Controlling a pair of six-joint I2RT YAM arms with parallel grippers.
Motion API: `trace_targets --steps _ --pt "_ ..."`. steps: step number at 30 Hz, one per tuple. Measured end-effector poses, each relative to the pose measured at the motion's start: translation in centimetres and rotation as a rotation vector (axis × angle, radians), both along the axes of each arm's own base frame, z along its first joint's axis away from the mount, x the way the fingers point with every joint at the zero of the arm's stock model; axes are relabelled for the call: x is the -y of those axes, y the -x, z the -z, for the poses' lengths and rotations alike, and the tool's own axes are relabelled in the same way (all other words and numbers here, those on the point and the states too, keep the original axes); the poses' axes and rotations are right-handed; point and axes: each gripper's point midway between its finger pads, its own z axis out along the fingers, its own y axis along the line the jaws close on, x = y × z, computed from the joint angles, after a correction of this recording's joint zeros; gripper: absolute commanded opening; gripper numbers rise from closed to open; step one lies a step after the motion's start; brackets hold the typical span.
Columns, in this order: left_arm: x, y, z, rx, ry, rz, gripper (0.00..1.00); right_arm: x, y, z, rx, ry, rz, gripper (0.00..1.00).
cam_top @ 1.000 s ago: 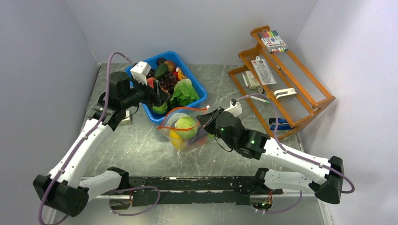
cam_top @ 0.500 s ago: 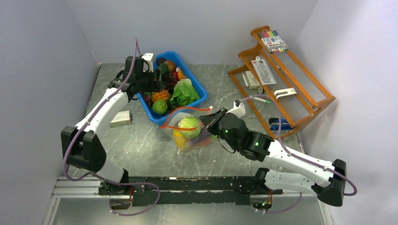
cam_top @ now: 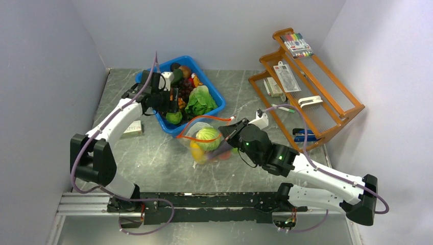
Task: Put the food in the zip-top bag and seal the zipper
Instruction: Pick up the fake vegetable from the bin.
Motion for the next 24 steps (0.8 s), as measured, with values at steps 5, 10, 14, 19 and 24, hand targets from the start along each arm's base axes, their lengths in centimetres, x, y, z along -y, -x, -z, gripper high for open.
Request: trace_targets --steps 5,10,14,19,24 --pt "0.0 1.0 1.4 -0.046 -0.007 0.023 0.72 0.0 -0.1 0.1 -0.005 -0.003 0.006 0.0" --pt "0.0 1.1 1.9 -0.06 -0.015 0.037 0.68 0.0 -0.1 0.1 -0.007 -0.007 0.007 0.0" --pt "0.1 1.1 2.8 -0.08 -0.023 0.044 0.69 0.0 -0.1 0.1 -0.006 -0.005 0.011 0.0" --pt "0.1 1.0 4.1 -0.11 -0.036 0.053 0.77 0.1 -0.2 0.1 -0.004 -0.003 0.016 0.0" --pt "0.4 0.9 4.4 -0.11 -0.03 0.071 0.64 0.1 -0.2 0.1 -0.004 -0.003 0.016 0.0"
